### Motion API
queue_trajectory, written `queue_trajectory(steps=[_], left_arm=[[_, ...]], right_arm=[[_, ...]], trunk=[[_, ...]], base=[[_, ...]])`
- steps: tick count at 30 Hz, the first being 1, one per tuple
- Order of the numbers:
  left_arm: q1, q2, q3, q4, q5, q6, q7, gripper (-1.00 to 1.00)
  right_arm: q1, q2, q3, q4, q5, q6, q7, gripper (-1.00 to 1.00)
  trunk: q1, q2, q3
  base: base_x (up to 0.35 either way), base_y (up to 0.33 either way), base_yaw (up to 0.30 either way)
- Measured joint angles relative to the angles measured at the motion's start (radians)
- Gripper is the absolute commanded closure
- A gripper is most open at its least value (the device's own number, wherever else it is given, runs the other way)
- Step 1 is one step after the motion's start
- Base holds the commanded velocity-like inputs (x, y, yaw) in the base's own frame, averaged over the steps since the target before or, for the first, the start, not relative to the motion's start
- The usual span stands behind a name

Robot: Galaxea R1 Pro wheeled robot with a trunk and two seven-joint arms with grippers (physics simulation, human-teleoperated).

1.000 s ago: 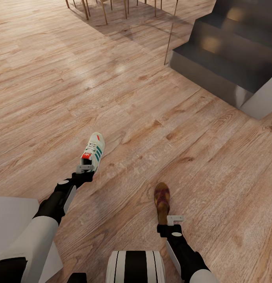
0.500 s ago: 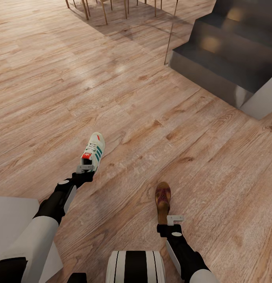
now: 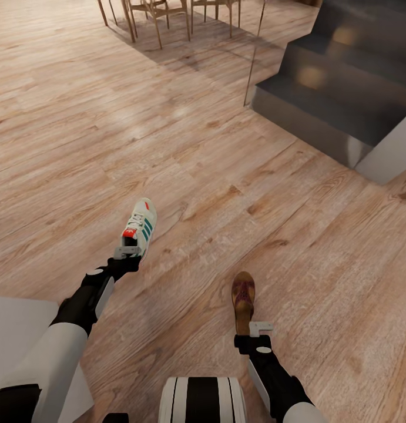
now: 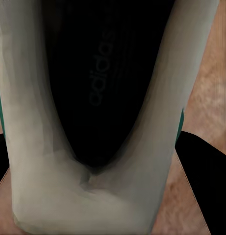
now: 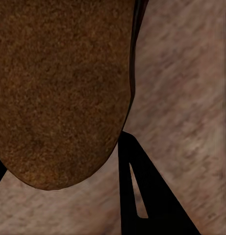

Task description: Pick up the two gym shoes and the two sandals from the corridor floor and place them onto the hallstand (shoe rack) in the corridor, making sure they are on the rack and not on the floor. Arrange them so the two gym shoes are next to each other and the two sandals are next to each other.

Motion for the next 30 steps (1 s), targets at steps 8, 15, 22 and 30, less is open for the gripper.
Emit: queue_trajectory(steps=[8,15,22,30], left_arm=[[0.001,0.001,0.001,0.001,0.0,-0.001,0.0,1.0],[0.003,0.003,0.0,0.003,-0.001,-0.001,0.0,1.0],[0.006,0.008,0.0,0.015,-0.006,-0.004,0.0,1.0],[0.035,0.014,0.002,0.02,-0.006,-0.01,0.008,1.0]], right_arm=[[0.0,0.0,0.001,0.004,0.001,-0.005,0.005,1.0],[0.0,0.0,0.001,0.003,0.002,-0.006,0.005,1.0],[0.0,0.0,0.0,-0.005,0.005,-0.006,-0.001,1.0],[0.0,-0.034,0.0,-0.003,0.008,-0.007,-0.002,1.0]], trunk=[[-0.004,0.002,0.031],[-0.007,0.004,0.058],[-0.01,0.005,0.085],[-0.014,0.007,0.124]], base=[[0.0,0.0,0.0],[0.0,0.0,0.0],[0.0,0.0,0.0],[0.0,0.0,0.0]])
